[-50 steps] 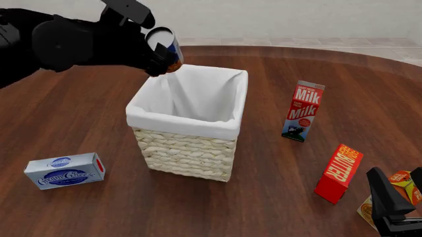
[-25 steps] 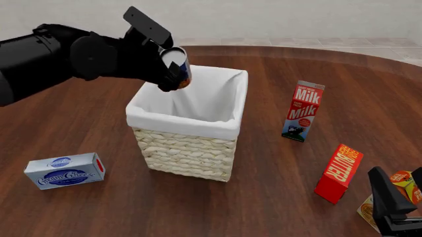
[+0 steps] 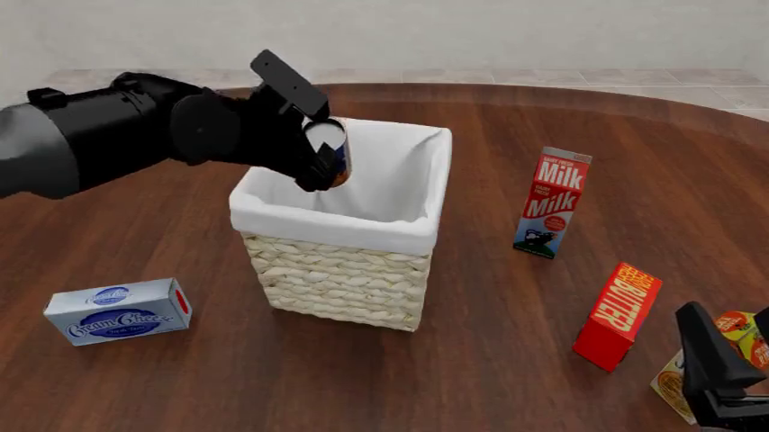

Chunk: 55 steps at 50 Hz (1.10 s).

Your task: Pick up the alphabet soup and the tomato sauce, and put them in the basket.

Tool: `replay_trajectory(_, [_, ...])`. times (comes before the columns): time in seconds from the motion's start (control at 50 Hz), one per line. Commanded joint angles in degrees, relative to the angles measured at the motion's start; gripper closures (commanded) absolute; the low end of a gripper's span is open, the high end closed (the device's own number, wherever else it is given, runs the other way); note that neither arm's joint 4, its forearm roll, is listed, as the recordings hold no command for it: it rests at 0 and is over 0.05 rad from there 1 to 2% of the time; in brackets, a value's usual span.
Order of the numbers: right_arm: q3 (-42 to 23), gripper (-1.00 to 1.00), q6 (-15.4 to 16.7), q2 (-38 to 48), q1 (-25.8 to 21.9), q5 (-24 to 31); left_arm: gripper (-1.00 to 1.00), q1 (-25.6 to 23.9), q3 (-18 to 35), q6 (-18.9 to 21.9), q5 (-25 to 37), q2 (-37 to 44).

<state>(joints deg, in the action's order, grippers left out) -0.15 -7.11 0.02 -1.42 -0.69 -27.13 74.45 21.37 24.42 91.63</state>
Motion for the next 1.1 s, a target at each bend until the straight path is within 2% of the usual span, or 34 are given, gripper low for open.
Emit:
replay_trajectory(0.02, [0.00, -1.00, -0.70, 0.00, 0.43, -0.06, 1.00, 0.15, -0.80, 1.59, -0.71, 1.49])
replay_trajectory(0.62, [-0.04, -1.00, -1.52, 0.01, 1.00, 0.07, 1.00, 1.36, -0.77, 1.89, -2.46, 5.82])
replay_trajectory(0.64, [-0.04, -1.00, -1.55, 0.02, 0.97, 0.08, -1.00, 1.59, -0.66, 2.10, -2.48, 5.95])
replay_trajectory(1.1, [-0.14, -1.00, -1.17, 0.01, 0.99, 0.01, -1.00, 2.31, -0.10, 2.04, -2.32, 5.35])
